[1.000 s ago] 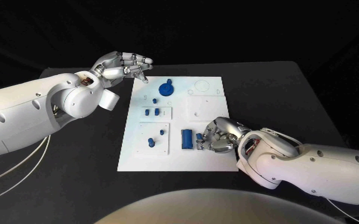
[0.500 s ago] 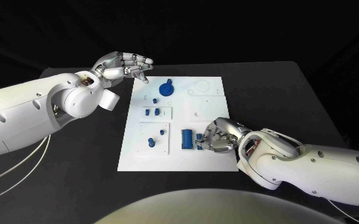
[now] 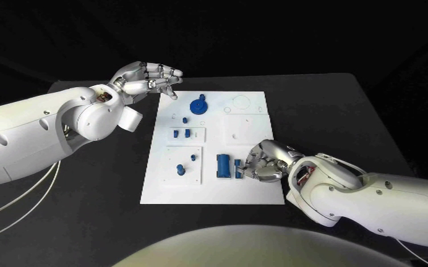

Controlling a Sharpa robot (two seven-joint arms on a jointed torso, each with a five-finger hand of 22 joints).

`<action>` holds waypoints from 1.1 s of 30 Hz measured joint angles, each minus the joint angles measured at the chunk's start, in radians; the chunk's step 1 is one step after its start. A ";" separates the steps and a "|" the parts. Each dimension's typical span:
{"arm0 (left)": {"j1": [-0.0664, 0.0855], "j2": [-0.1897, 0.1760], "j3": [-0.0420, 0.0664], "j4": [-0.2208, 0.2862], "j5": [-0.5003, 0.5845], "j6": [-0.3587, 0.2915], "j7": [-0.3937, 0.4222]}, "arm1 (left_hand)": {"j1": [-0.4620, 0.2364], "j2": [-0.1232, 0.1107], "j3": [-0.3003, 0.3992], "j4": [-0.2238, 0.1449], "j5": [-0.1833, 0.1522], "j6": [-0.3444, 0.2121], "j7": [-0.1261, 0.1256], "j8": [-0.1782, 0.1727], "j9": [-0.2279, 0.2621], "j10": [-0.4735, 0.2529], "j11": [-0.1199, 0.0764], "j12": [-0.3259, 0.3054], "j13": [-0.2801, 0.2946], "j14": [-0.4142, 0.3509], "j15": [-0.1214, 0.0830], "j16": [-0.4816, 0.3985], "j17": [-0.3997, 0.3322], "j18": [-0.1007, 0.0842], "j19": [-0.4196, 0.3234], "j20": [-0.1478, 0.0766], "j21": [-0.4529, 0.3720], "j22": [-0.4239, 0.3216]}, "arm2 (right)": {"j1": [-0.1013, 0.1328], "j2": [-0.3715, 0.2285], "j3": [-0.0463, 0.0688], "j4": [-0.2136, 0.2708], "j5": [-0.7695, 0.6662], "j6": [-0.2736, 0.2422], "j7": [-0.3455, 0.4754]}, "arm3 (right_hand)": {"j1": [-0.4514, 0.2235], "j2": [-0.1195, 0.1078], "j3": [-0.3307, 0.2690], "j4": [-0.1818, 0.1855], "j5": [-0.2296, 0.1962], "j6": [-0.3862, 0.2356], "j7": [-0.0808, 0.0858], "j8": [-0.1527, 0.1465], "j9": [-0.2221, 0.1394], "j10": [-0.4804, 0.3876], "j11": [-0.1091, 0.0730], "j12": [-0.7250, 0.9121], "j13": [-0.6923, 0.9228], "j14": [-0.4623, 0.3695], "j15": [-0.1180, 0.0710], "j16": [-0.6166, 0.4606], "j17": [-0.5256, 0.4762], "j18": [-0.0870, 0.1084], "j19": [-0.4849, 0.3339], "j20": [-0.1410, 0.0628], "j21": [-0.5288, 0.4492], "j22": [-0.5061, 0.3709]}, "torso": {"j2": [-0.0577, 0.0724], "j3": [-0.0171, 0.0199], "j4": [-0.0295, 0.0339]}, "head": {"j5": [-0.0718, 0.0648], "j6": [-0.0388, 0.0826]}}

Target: Assemble the parts on the task board

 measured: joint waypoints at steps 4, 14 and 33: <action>0.000 0.000 0.000 -0.001 0.000 0.000 0.000 | 0.000 0.000 0.000 0.000 0.000 0.000 0.000 0.000 0.000 0.000 0.000 0.000 0.000 0.000 0.000 0.000 0.000 0.000 0.000 0.000 0.000 0.000 | 0.013 -0.021 -0.001 0.006 0.001 -0.011 0.016 | 0.004 -0.004 -0.013 -0.006 0.000 -0.004 0.004 -0.008 0.000 0.000 0.000 -0.021 0.000 0.000 0.000 0.000 0.000 0.000 0.000 0.000 -0.026 0.000 | -0.001 0.0000 -0.0002 | 0.000 0.000; -0.006 0.004 -0.002 -0.005 0.009 -0.009 0.014 | 0.000 0.000 -0.002 0.007 0.000 0.000 0.000 0.004 0.001 -0.007 0.000 0.007 0.000 0.000 0.000 0.000 0.000 0.000 0.000 0.000 -0.006 -0.003 | 0.099 -0.053 0.000 -0.039 0.101 -0.096 0.182 | 0.123 -0.011 -0.057 -0.021 0.000 -0.080 0.041 -0.048 -0.002 0.002 0.020 -0.115 0.000 0.000 0.011 -0.035 0.000 0.000 -0.036 0.018 -0.186 0.000 | -0.006 -0.0022 -0.0020 | -0.005 0.002; -0.071 0.156 -0.003 -0.184 0.170 -0.189 0.140 | -0.006 -0.007 0.018 0.087 0.000 -0.006 -0.006 -0.014 -0.042 0.091 0.019 -0.239 -0.049 -0.235 0.071 -0.461 -0.184 0.000 -0.118 0.096 -0.498 -0.299 | 0.192 0.231 0.019 -0.626 0.880 -0.048 0.724 | 0.276 -0.007 0.046 -0.064 -0.060 -0.275 0.151 -0.183 -0.120 -0.509 0.153 -1.186 -0.821 -0.436 0.175 -1.133 -0.827 0.101 -0.490 0.174 -1.214 -0.577 | -0.078 -0.0139 0.0017 | -0.017 0.150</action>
